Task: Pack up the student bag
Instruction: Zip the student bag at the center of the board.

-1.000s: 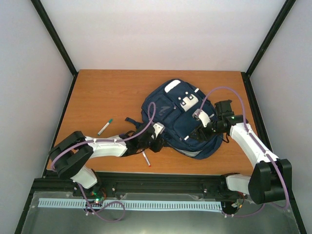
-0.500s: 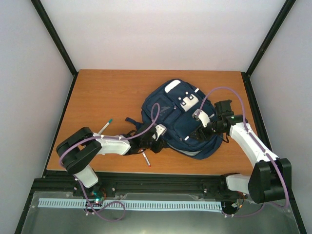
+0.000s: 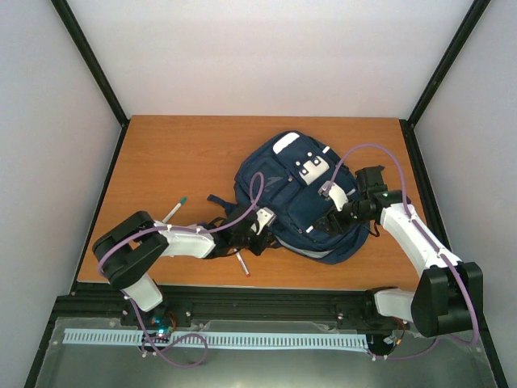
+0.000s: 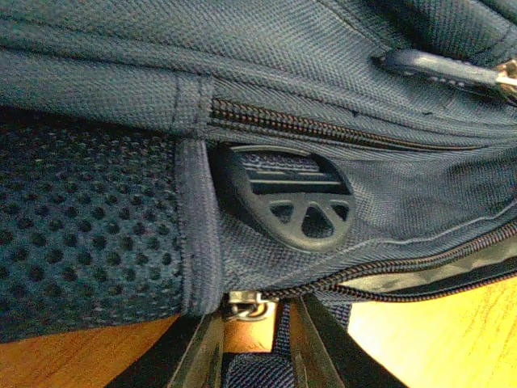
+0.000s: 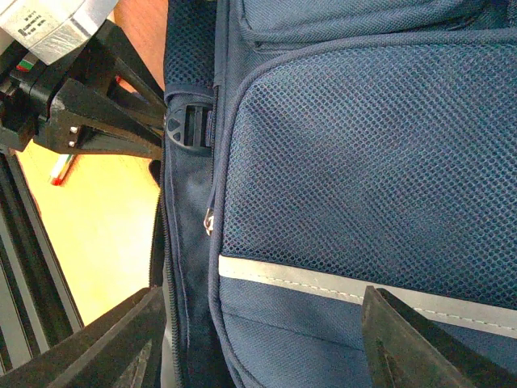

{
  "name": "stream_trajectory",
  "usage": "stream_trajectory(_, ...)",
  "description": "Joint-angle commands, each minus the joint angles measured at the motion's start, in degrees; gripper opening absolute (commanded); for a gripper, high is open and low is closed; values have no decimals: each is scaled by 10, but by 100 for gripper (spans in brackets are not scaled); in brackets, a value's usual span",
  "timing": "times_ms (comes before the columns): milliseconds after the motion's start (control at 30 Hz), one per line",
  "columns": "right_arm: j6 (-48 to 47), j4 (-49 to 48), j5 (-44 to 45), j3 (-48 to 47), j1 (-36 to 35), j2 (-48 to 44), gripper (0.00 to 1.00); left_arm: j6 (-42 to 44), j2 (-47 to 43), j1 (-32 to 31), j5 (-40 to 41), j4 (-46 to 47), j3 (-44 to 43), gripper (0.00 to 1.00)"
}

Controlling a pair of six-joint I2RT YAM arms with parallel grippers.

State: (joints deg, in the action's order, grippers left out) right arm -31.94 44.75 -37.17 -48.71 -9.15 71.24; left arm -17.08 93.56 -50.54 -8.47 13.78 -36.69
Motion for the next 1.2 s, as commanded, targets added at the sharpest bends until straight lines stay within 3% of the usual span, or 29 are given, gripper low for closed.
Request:
stream_trajectory(0,-7,-5,-16,2,-6,0,67,10,-11,2,-13,33,4,23)
stream_trajectory(400,-7,-6,-15,2,-6,-1,67,3,-2,2,-22,29,2,14)
stream_trajectory(600,-7,-6,-16,2,-6,0,67,4,9,1,-20,24,-1,16)
stream_trajectory(733,-7,-5,-16,2,-6,-2,67,0,17,0,-8,27,-1,23)
stream_trajectory(1033,-8,-5,-18,2,-6,-1,67,-6,5,-4,-5,25,11,22)
stream_trajectory(1167,-10,-3,-19,1,-6,-1,67,-13,-16,-12,3,30,27,27)
